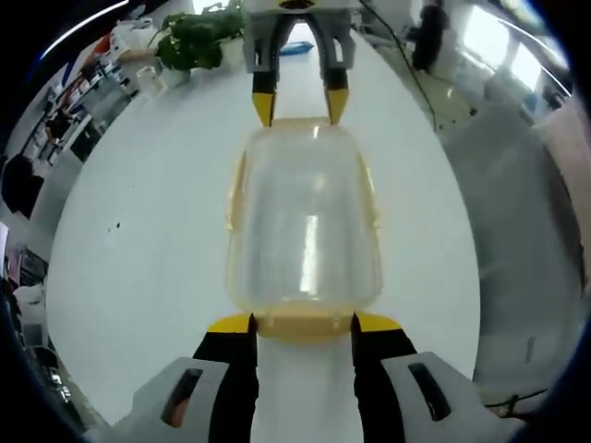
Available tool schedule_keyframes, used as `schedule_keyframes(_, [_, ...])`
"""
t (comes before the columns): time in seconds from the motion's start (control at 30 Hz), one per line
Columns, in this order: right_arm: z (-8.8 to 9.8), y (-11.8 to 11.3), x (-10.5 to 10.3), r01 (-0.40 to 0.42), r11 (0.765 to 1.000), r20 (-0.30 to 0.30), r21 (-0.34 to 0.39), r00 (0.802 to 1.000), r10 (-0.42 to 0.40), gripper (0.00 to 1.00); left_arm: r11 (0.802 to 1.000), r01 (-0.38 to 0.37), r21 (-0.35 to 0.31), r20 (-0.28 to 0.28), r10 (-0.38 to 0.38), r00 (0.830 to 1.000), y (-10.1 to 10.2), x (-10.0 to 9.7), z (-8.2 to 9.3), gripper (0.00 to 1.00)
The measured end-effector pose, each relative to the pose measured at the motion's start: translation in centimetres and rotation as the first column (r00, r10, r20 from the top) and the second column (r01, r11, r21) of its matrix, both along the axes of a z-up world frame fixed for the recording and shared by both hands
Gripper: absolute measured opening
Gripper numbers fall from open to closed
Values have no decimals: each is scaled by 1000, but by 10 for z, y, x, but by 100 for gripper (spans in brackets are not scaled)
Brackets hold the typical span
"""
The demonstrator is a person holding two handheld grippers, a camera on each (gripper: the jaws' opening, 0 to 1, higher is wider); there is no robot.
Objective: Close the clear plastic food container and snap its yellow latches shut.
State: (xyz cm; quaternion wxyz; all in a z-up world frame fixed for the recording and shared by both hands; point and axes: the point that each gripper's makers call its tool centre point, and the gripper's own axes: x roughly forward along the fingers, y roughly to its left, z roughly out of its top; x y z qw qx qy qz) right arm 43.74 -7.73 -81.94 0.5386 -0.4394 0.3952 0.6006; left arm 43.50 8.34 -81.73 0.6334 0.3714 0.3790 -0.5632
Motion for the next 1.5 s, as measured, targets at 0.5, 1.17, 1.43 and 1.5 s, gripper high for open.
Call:
schedule_keyframes(0.5, [-6,-2,0,24,1000,-4,-12,1000,-24,38,1000,2,-14,-10,-3,1000,-2,1,-6,38])
schedule_keyframes(1.17, [14,-13,1,54,999,49,9,997,-54,42,995,-20,-101,-25,18,1000,-4,-3,24,44])
schedule_keyframes(1.43, [32,5,13,101,991,86,87,990,-109,38,967,-111,-230,-50,102,993,-22,5,45,32])
schedule_keyframes(1.5, [34,12,13,109,988,81,108,990,-118,36,966,-110,-234,-48,102,994,-27,4,44,30])
